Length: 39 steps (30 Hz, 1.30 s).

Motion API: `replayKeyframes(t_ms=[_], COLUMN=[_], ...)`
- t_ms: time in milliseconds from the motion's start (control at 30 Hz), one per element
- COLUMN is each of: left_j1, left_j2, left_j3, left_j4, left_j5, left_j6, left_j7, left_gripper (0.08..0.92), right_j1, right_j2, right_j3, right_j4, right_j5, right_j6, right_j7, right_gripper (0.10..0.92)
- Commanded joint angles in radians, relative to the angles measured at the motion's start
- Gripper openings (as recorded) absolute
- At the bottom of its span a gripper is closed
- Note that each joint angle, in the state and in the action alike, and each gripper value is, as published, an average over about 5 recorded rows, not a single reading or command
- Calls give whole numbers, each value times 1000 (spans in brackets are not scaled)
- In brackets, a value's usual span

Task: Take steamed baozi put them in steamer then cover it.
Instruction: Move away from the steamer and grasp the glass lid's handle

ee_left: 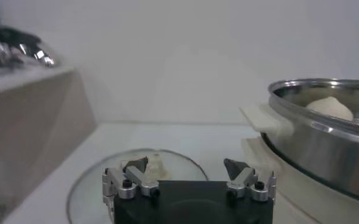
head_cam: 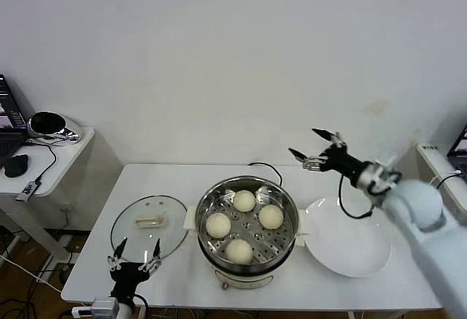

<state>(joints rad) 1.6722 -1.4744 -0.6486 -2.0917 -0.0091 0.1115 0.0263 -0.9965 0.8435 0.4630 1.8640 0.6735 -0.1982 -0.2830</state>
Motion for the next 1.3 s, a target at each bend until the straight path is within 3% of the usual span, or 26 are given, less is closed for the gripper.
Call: replayKeyframes(t_ms=[33, 200, 333, 500, 567, 700, 867, 1300], left_j1=[-52, -133, -231, -324, -351, -394, -457, -531], left_j2=[63, 121, 185, 304, 335, 370, 369, 321], left_j3=[-24, 3, 56, 176, 219, 264, 247, 271], left_j4=[86, 217, 413, 579, 611, 632, 662, 699], left_j5=[323, 758, 1172, 1274, 1274, 1281, 1299, 1241], left_j6=[-132, -184, -180, -80, -41, 33, 18, 100], left_j7=[-46, -108, -182, -373, -397, -332, -221, -163], left_gripper=[823, 823, 823, 823, 823, 823, 823, 823], right_j1=[-633, -637, -651, -673, -676, -675, -677, -674], right_j2=[453, 477, 475, 482, 493, 525, 547, 560], right_j3=[508, 510, 513, 504, 496, 475, 457, 455], right_j4=[67, 52, 71, 111, 116, 121, 123, 123], right_j5=[5, -9, -23, -42, -57, -85, -115, -130], right_j6=[165, 179, 183, 175, 176, 187, 202, 207], right_j7=[170, 179, 177, 178, 177, 176, 176, 177], right_gripper=[823, 823, 823, 823, 823, 823, 823, 823])
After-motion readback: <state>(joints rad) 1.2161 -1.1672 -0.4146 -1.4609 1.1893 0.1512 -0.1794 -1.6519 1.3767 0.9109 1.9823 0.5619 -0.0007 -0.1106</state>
